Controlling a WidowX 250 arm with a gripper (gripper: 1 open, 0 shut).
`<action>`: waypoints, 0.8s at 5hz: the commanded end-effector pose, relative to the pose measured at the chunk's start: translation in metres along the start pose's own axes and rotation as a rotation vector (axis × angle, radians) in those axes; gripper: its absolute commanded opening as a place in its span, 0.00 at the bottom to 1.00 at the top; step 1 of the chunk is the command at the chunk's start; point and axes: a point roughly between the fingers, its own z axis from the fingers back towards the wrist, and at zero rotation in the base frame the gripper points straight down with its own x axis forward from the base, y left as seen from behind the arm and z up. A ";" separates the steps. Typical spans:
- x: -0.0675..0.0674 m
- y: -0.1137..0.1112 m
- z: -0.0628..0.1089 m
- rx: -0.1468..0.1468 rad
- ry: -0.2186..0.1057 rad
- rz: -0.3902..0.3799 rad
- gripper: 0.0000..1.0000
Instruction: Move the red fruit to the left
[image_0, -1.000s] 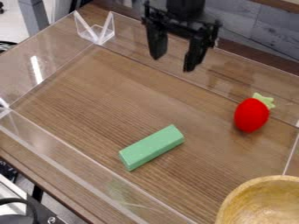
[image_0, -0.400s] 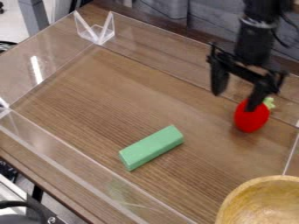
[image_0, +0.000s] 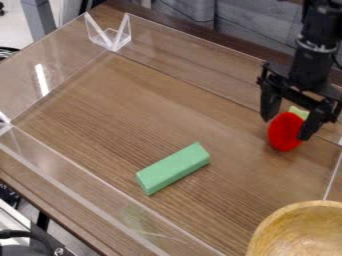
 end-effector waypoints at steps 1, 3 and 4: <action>0.017 -0.006 0.013 0.003 -0.073 -0.020 1.00; 0.023 -0.007 0.003 0.014 -0.068 -0.019 1.00; 0.025 -0.007 0.000 0.017 -0.067 -0.019 1.00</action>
